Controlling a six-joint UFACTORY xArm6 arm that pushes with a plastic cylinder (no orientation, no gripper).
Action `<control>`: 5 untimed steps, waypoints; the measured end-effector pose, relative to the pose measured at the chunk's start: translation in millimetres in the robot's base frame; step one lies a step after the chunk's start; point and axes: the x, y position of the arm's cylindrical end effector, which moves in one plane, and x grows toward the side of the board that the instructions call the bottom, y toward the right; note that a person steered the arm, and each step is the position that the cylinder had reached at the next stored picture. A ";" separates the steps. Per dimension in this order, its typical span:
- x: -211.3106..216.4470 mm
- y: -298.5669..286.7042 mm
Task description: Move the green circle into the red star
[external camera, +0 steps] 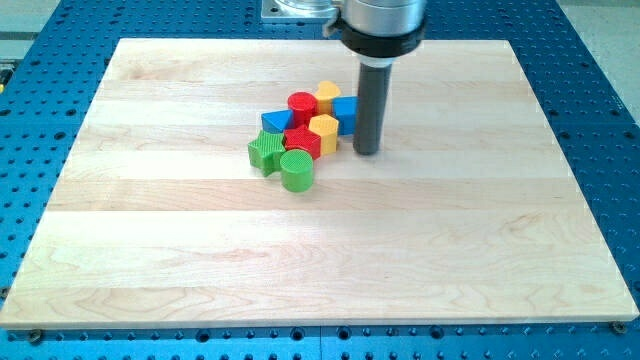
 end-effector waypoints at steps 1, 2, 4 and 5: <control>59.5 -66.5; 60.1 -102.8; 75.5 -163.3; 46.2 -117.3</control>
